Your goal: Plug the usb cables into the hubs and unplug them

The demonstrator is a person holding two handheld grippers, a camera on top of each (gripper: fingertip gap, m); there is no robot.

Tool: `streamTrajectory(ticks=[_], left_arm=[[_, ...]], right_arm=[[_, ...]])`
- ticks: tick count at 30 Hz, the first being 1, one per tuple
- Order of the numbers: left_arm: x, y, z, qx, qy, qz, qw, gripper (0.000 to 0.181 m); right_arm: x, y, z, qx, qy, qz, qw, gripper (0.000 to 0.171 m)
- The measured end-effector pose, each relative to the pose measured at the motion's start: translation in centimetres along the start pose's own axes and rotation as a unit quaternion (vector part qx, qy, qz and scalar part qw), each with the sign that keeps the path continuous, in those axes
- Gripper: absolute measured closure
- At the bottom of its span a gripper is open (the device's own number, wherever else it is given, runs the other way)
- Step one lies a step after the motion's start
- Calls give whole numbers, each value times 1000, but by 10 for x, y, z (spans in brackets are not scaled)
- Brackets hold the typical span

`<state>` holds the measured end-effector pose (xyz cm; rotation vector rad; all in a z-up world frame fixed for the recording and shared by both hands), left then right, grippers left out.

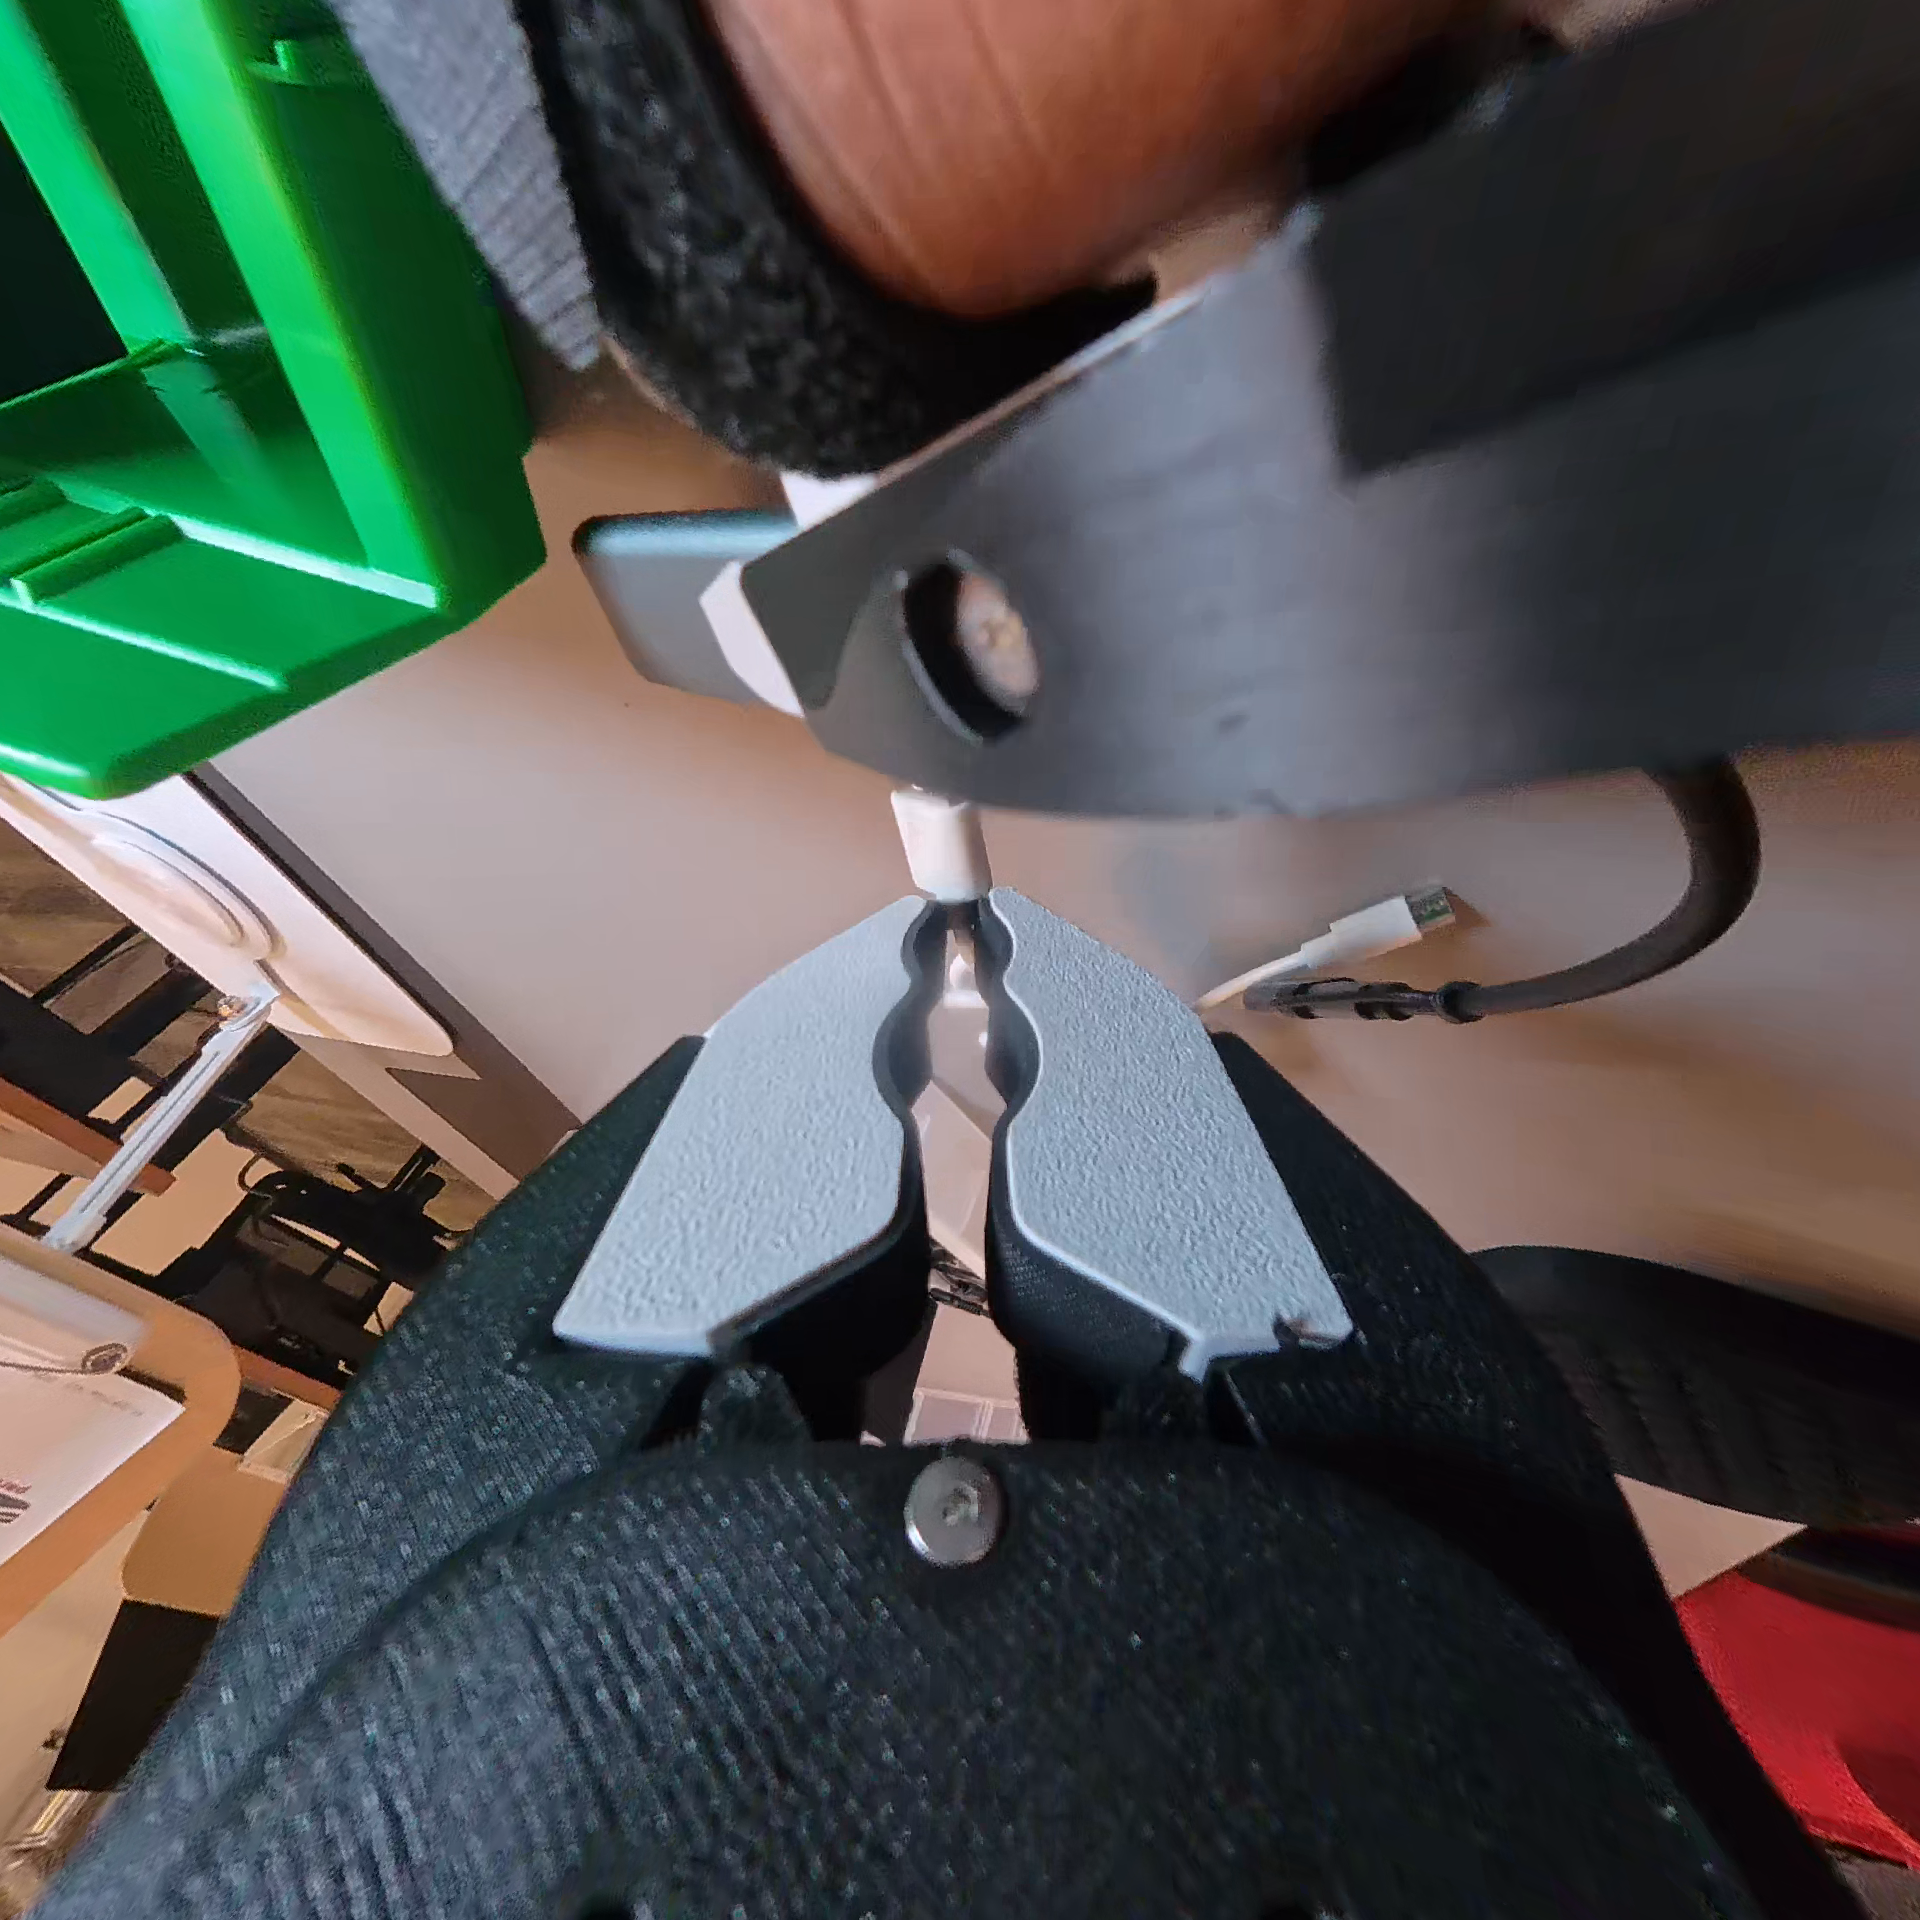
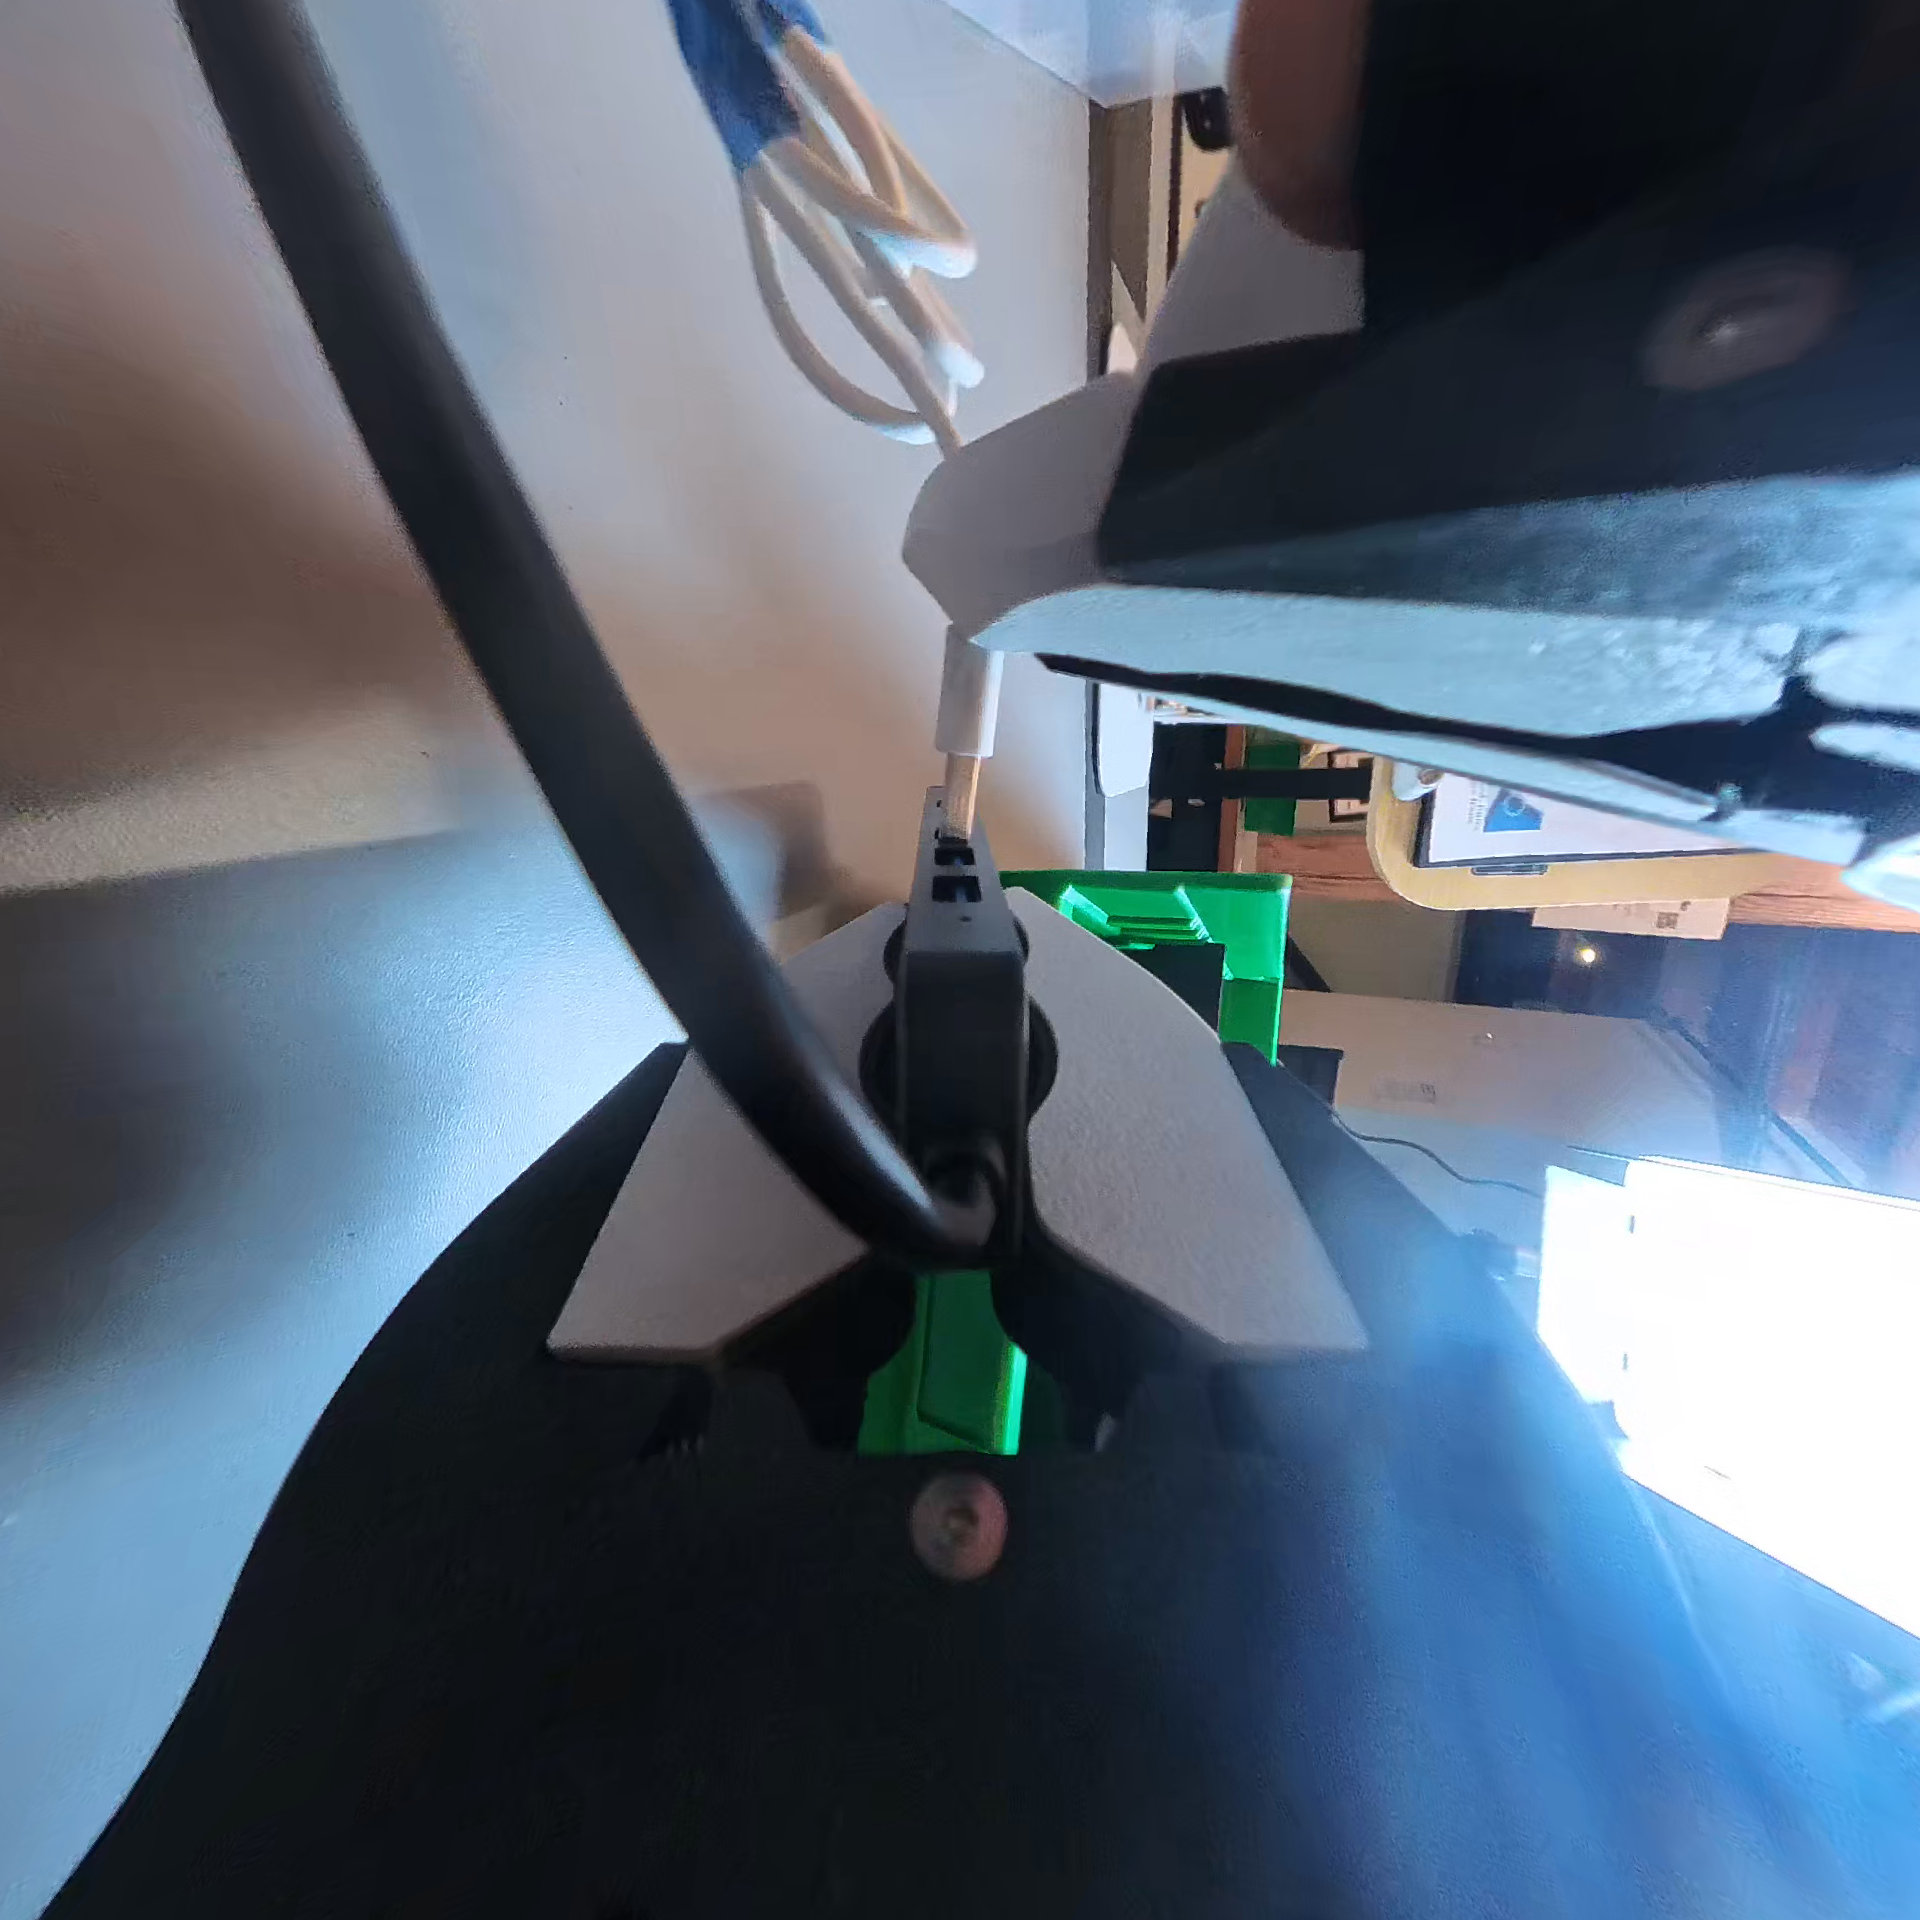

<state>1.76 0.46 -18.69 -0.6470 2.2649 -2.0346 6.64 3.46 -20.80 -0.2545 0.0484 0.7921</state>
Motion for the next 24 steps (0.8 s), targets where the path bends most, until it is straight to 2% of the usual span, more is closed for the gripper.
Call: streamTrajectory(ticks=[6,13,20,24], left_arm=[[-4,-20,-8,-16,-4,34,999,174],[-1,-31,-5,-2,-21,85,996,175],[18,-45,-5,-20,-35,138,990,175],[23,-40,1,-23,-34,163,986,176]], right_arm=[[-5,-2,-7,-24,29,46,998,160],[-2,-7,17,-38,176,103,978,160],[-1,-11,20,-51,204,123,970,160],[-4,-12,21,-53,212,124,968,160]])
Point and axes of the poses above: each gripper's, where its closed fingertips meet, y out along the fingers, x out of its underside, z = x × y across the jaws, the point moved 3 cm from there along -y, back along the fingers, and after that the axes turned 9 degrees about x, right-handed, at the moved point
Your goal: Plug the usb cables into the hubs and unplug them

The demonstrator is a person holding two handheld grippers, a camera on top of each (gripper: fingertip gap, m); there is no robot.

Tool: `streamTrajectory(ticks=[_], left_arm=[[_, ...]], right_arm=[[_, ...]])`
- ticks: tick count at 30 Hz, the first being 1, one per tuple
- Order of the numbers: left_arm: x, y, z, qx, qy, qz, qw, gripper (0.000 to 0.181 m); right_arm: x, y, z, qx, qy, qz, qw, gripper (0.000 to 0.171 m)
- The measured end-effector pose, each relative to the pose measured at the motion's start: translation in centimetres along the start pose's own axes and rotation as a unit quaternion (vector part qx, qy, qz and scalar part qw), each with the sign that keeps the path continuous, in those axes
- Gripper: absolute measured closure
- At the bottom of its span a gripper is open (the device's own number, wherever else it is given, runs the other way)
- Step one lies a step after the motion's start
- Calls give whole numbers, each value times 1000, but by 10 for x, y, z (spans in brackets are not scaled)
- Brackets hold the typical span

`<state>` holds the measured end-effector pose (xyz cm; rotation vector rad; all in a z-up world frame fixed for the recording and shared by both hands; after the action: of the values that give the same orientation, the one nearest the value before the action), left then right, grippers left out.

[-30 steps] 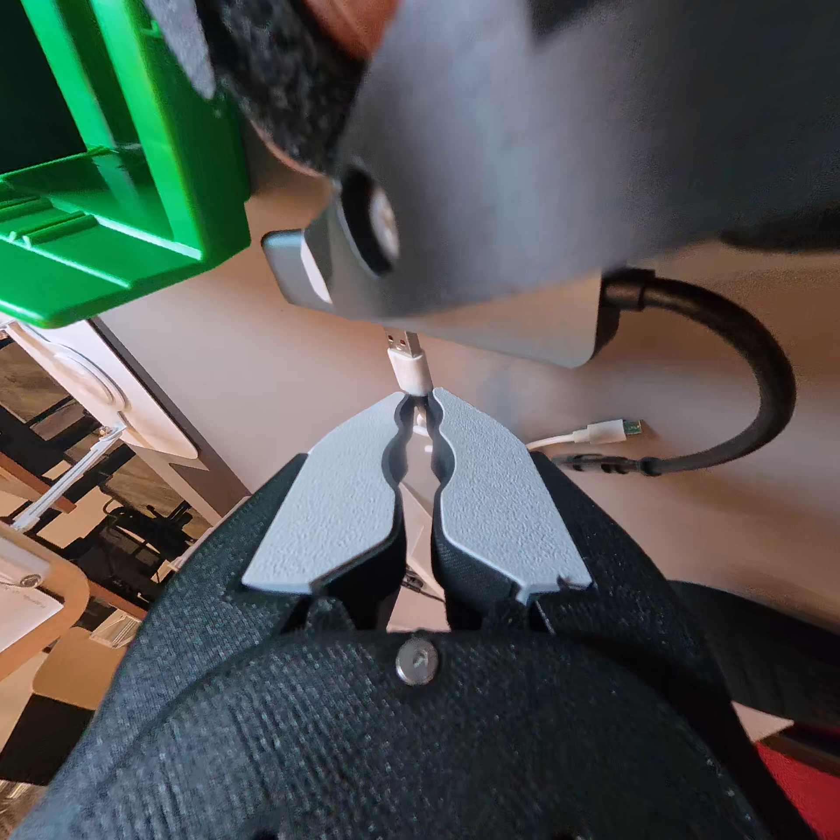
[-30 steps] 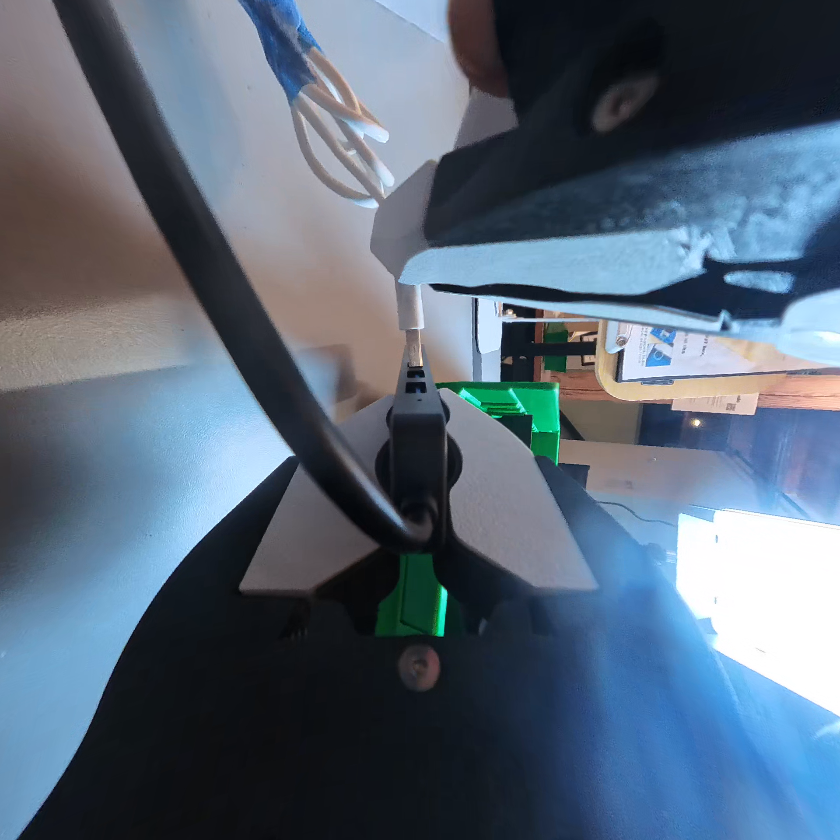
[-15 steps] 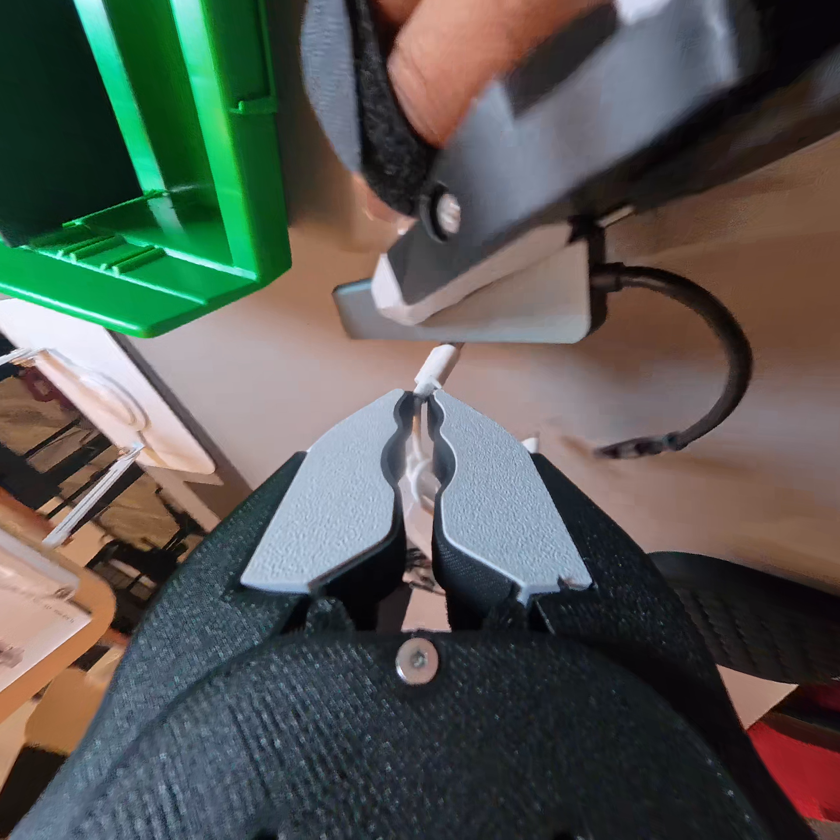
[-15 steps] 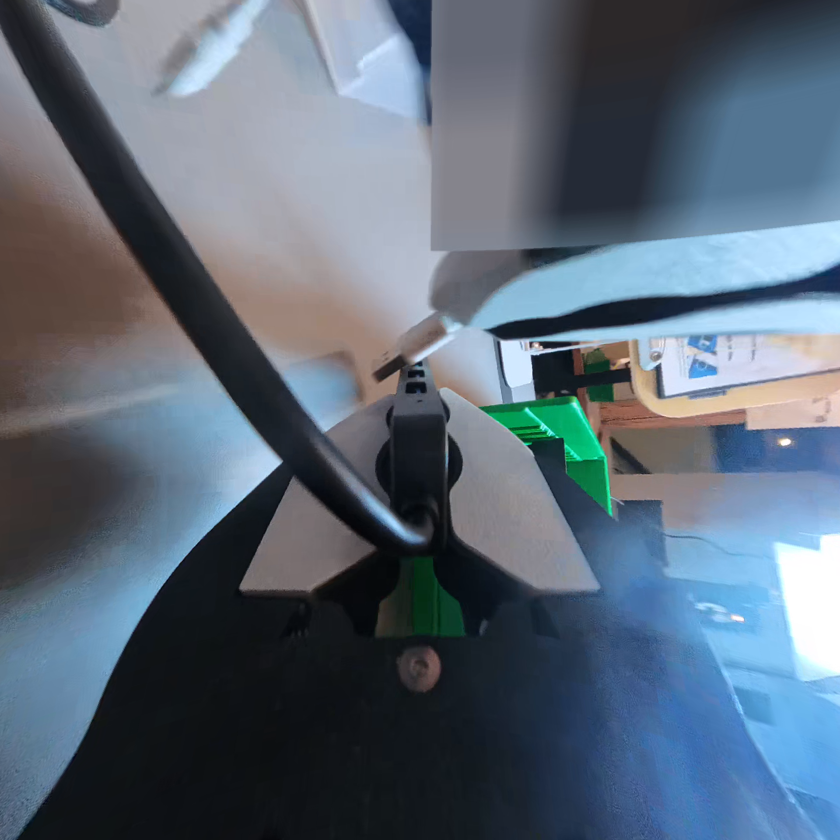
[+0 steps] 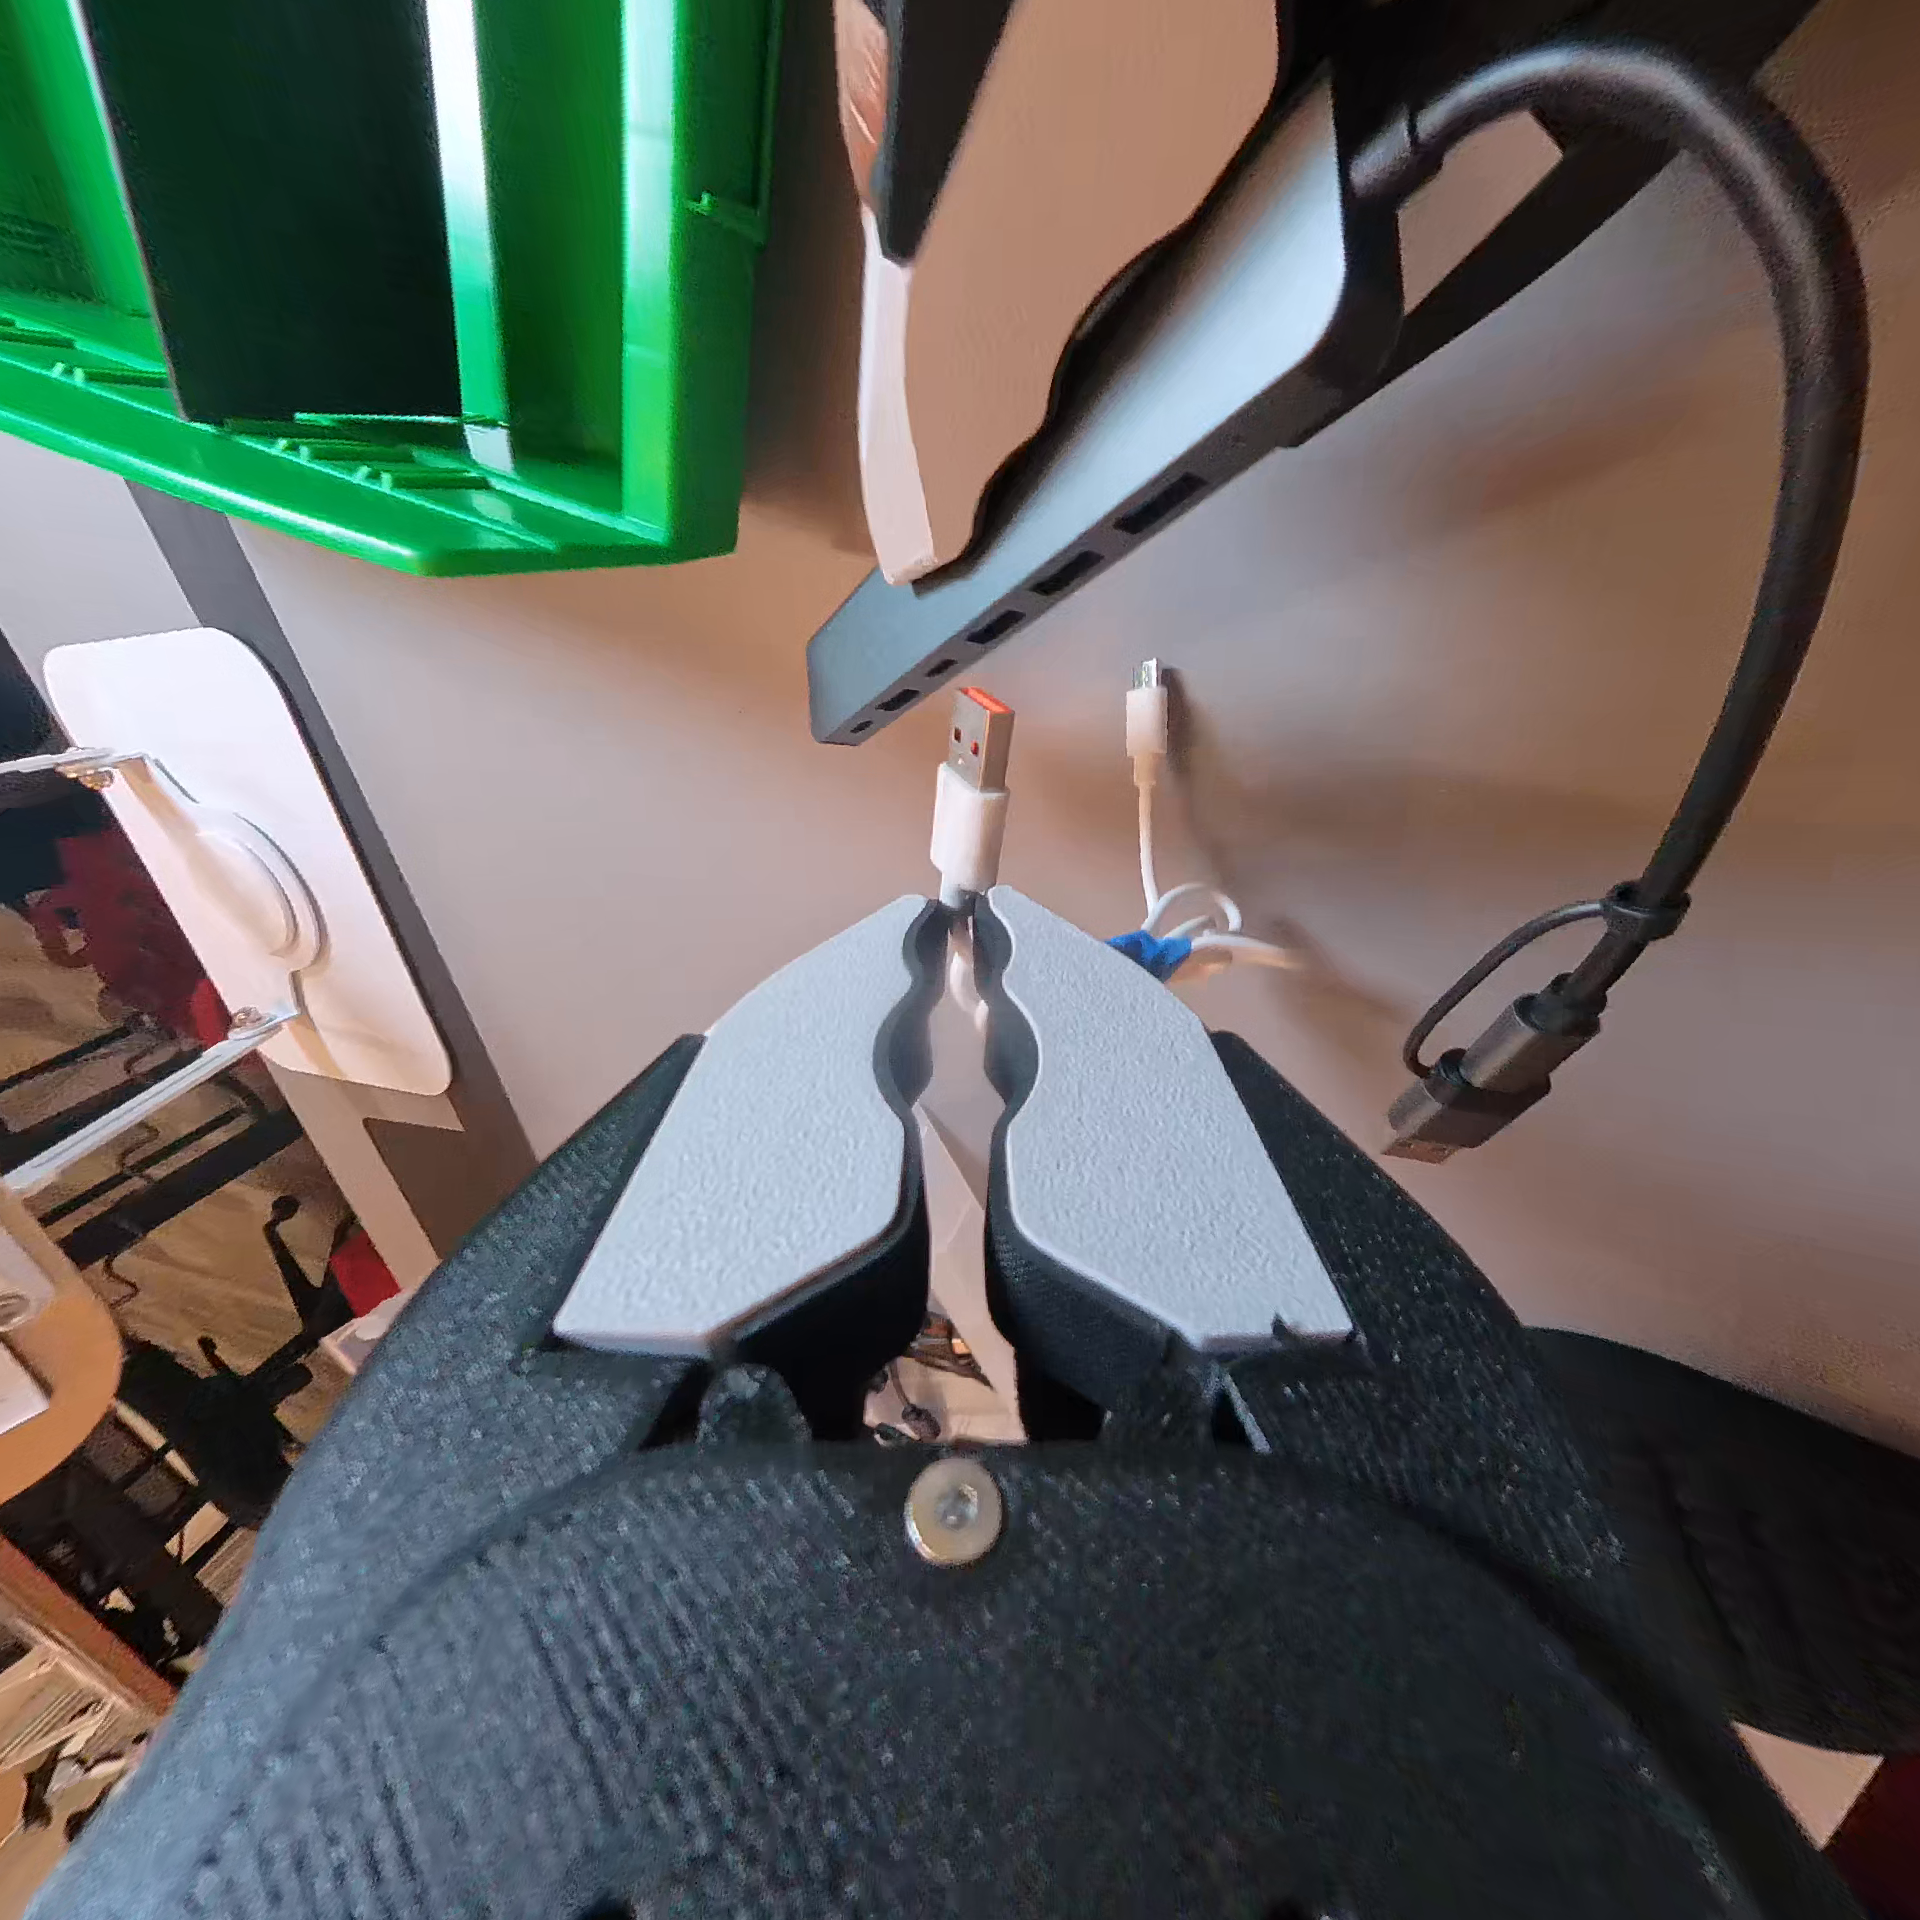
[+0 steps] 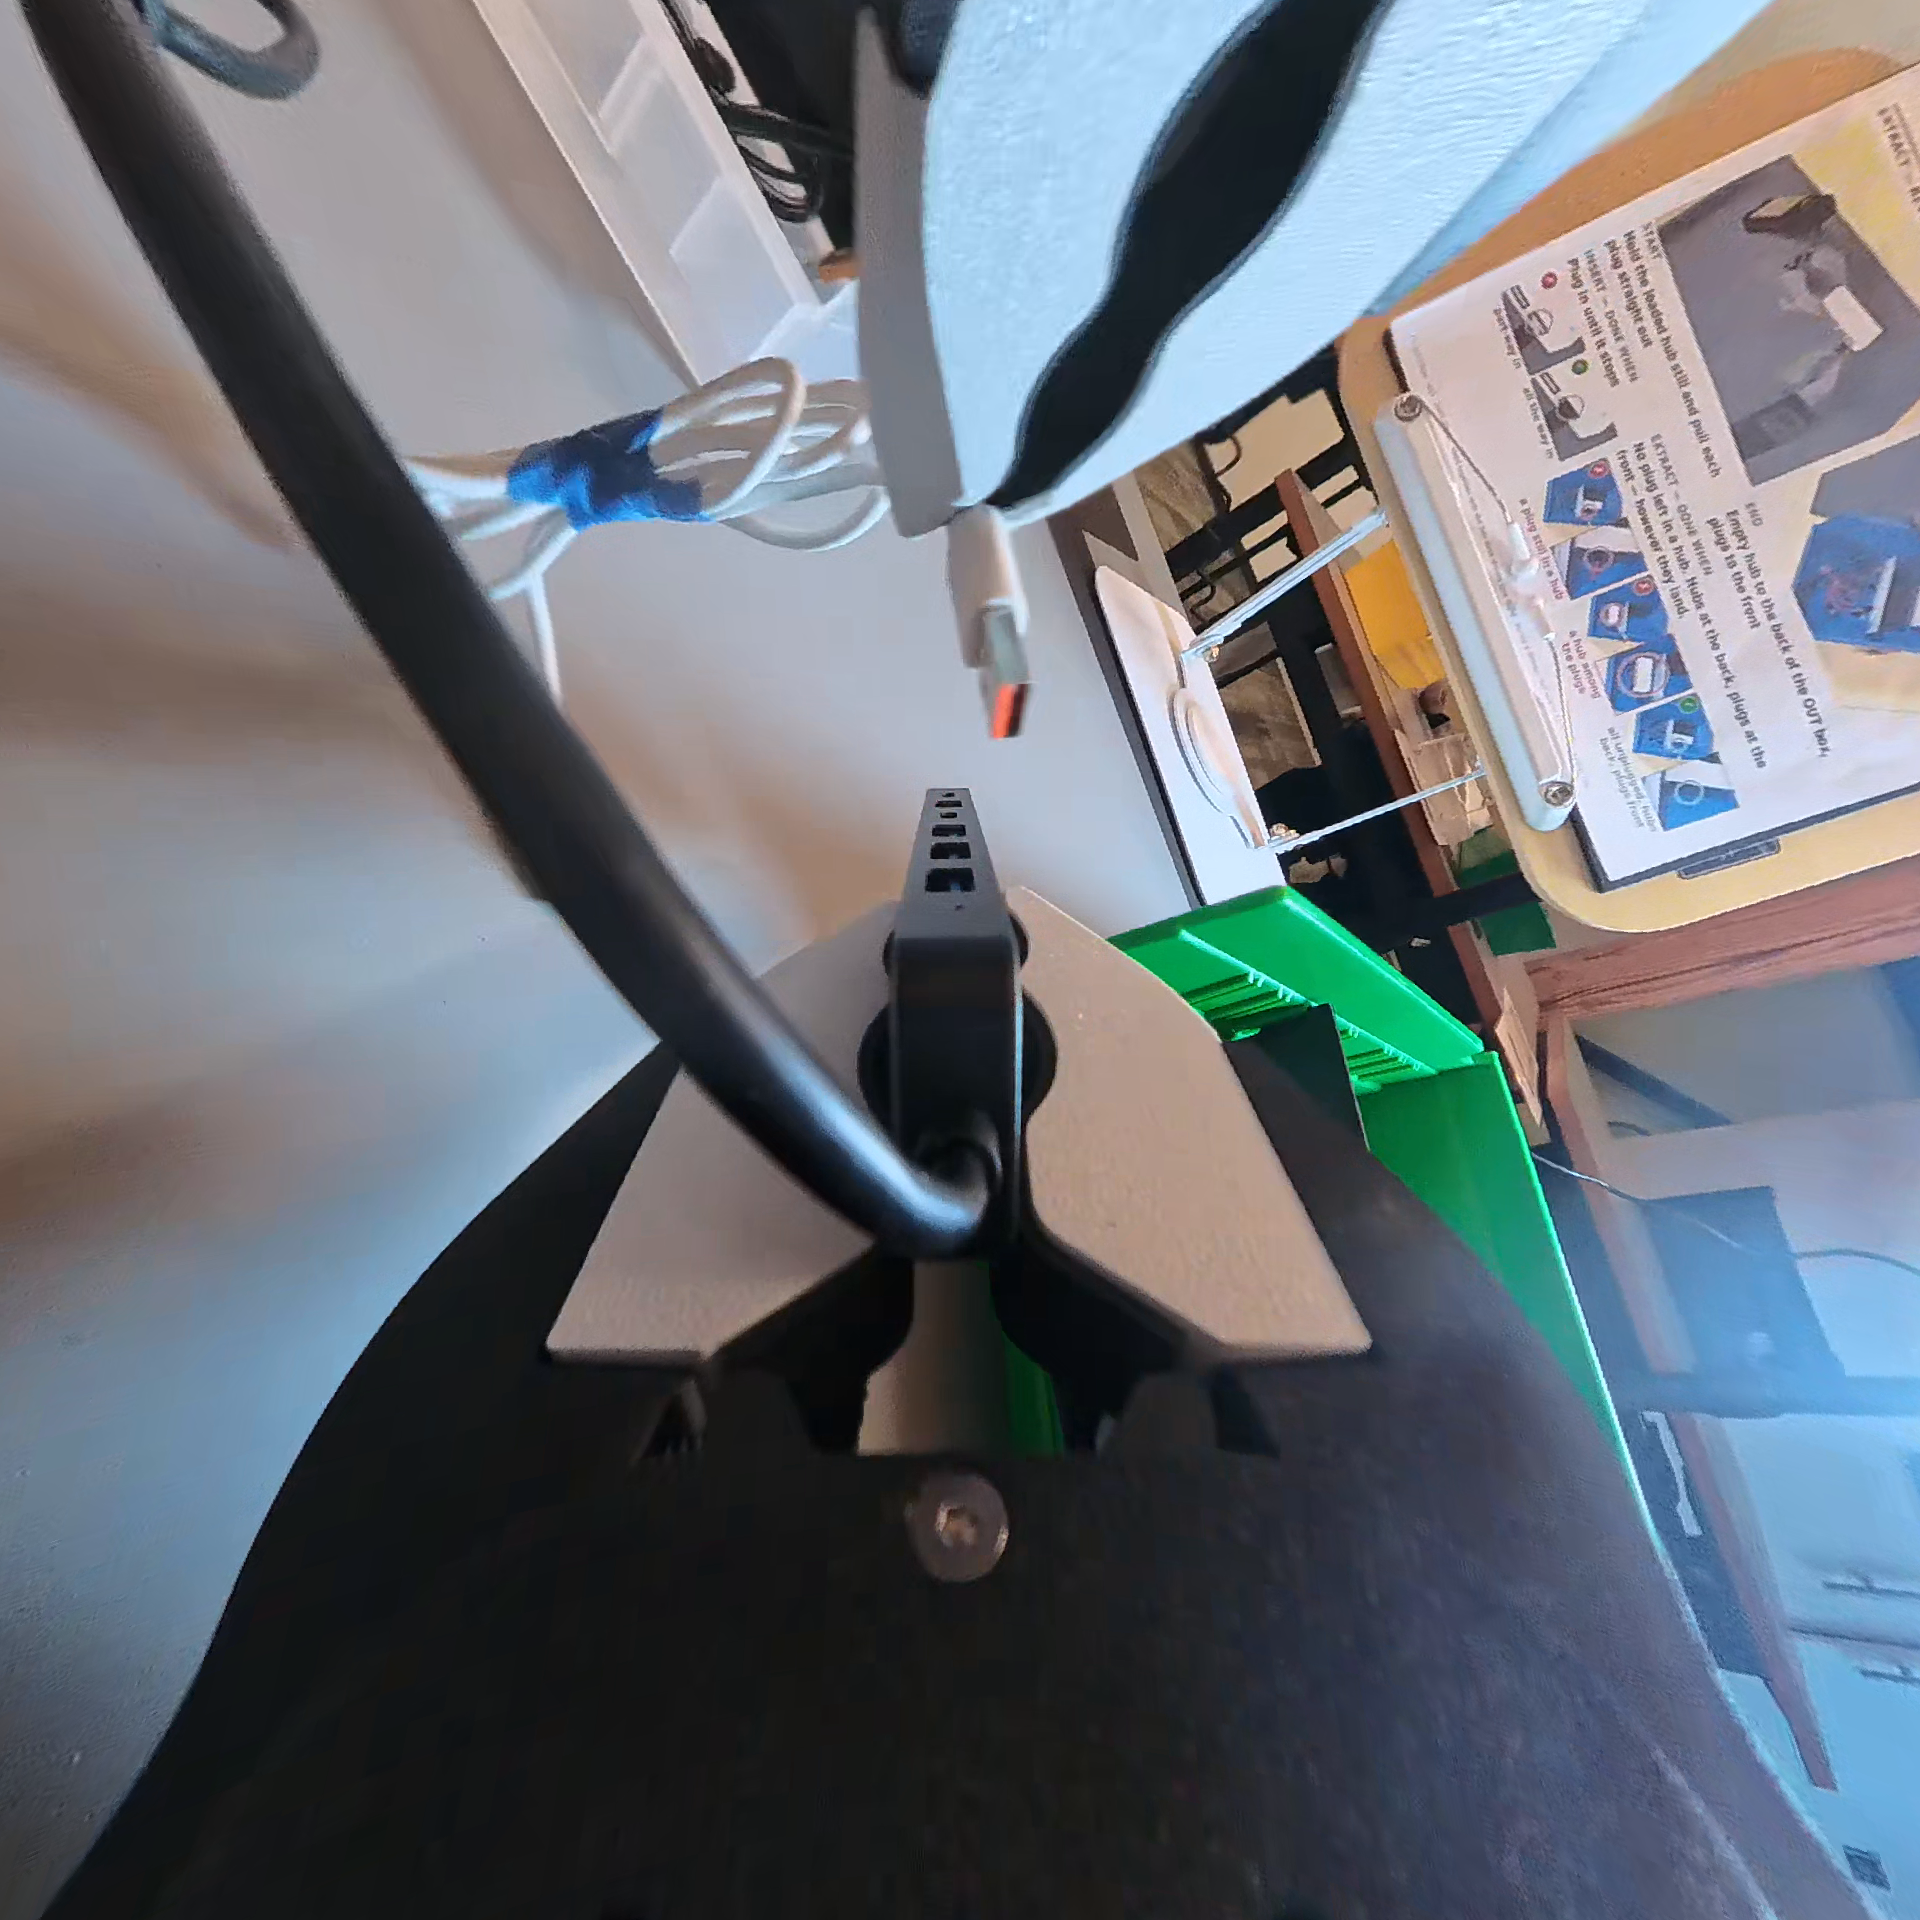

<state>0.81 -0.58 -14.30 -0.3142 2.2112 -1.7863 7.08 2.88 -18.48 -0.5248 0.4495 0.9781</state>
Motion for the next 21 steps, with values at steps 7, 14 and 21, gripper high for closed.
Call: streamTrajectory(ticks=[7,14,21], left_arm=[[6,13,4,-4,-1,52,999,175],[4,19,3,-8,-10,46,999,175],[0,24,-1,-20,-13,32,999,176]], right_arm=[[-5,-3,2,18,-23,-2,1000,160],[-1,-1,0,17,-29,-15,999,159],[0,0,0,17,-27,-21,999,160]])
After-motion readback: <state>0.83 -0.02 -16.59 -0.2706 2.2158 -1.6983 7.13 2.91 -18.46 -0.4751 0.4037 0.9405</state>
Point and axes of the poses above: each gripper's, where its closed fingertips meet, y out along the fingers, x out of its underside, z = x × y across the jaws, the point moved 3 cm from there along -y, back along the fingers, and after that the axes turned 9 degrees about x, right-handed, at the moved point
